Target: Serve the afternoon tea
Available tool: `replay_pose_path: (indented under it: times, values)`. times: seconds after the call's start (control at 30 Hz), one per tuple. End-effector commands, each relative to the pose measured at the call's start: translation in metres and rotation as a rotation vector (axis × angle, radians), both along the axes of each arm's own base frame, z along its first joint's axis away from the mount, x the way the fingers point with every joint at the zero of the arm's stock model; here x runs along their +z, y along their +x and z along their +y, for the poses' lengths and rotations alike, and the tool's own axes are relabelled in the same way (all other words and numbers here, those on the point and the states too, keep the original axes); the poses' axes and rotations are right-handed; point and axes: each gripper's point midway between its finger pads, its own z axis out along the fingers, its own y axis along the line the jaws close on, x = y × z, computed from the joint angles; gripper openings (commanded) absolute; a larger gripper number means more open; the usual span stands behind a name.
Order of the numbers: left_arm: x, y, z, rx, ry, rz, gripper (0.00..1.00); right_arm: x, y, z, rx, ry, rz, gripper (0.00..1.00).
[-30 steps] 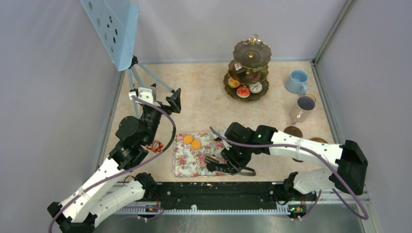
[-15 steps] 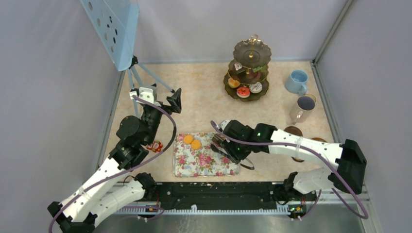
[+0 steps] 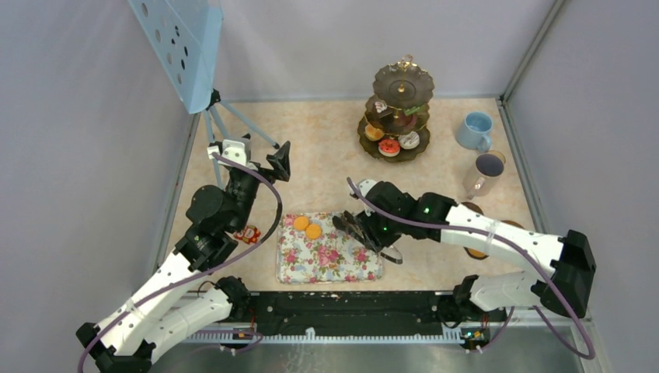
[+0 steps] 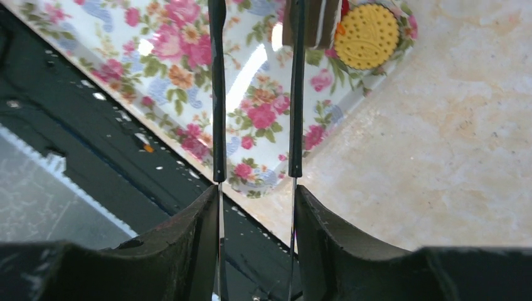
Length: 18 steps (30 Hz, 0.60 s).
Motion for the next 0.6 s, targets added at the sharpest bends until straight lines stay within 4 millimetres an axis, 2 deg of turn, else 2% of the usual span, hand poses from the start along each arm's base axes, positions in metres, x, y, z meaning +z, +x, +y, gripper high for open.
replay_pose_path:
  times: [0.0, 0.1, 0.27, 0.57]
  values:
    - [0.015, -0.004, 0.002, -0.009, -0.035, -0.039, 0.99, 0.048, 0.000, 0.035, 0.058, 0.248, -0.044, 0.43]
    - [0.014, -0.004, 0.002, -0.009, -0.035, -0.038, 0.99, 0.050, 0.006, 0.027, 0.031, 0.233, -0.072, 0.43]
    - [0.014, -0.004, 0.001, -0.016, -0.034, -0.037, 0.99, 0.024, 0.013, 0.006, -0.051, 0.168, -0.019, 0.42]
    - [0.014, -0.003, 0.000, -0.017, -0.032, -0.034, 0.99, 0.001, 0.009, 0.003, -0.030, 0.110, 0.030, 0.42]
